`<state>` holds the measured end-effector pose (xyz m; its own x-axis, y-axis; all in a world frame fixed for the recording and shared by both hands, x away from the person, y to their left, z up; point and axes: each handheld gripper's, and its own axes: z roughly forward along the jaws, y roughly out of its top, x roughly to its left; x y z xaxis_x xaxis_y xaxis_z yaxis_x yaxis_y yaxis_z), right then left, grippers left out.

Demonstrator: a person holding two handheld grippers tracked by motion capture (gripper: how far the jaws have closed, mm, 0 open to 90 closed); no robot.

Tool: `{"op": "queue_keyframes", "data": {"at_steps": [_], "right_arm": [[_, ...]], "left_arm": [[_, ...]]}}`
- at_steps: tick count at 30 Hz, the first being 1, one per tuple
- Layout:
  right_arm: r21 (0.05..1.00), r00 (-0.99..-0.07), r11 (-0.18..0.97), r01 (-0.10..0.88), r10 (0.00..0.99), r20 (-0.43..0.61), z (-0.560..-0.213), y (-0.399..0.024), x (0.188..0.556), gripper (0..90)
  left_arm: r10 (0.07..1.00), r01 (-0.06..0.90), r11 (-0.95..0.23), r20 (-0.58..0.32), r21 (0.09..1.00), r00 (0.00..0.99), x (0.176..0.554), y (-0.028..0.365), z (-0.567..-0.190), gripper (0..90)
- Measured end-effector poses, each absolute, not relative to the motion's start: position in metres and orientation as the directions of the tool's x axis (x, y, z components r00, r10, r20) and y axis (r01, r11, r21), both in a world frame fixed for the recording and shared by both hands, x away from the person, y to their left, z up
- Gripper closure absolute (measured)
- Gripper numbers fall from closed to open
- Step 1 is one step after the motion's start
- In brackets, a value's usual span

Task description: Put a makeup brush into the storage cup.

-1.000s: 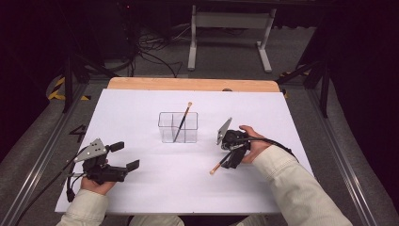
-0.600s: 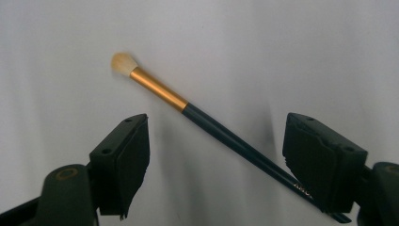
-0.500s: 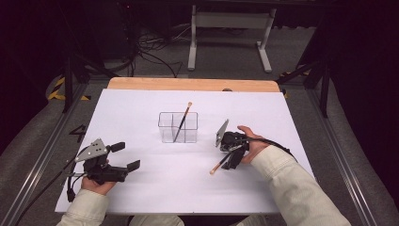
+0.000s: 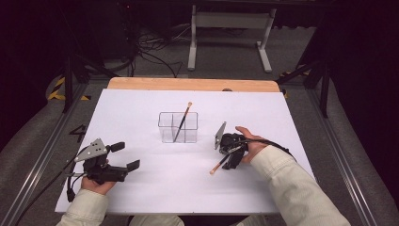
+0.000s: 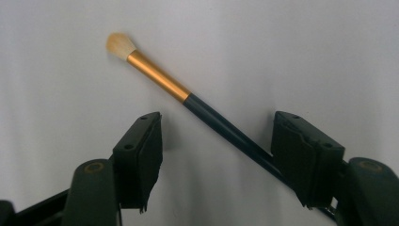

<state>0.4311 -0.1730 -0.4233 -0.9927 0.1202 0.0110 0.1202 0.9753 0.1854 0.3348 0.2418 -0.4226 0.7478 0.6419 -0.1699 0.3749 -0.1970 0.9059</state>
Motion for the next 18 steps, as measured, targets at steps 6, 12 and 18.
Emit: {"op": "queue_keyframes", "data": {"at_steps": [6, 12, 18], "right_arm": [[0.153, -0.997, 0.986, 0.068, 0.074, -0.033, -0.422, -0.168, 0.423, 48.2], [0.127, -0.998, 0.991, 0.040, 0.045, -0.033, -0.421, -0.164, 0.420, 54.9], [0.113, -0.999, 0.993, 0.027, 0.029, -0.018, -0.420, -0.162, 0.416, 64.4]], "left_arm": [[0.644, 0.378, -0.197, -0.171, 0.904, 0.746, 0.335, 0.243, -0.422, 5.6], [0.644, 0.377, -0.198, -0.170, 0.905, 0.746, 0.335, 0.242, -0.422, 5.6], [0.642, 0.377, -0.196, -0.172, 0.905, 0.747, 0.335, 0.242, -0.423, 5.6]]}}
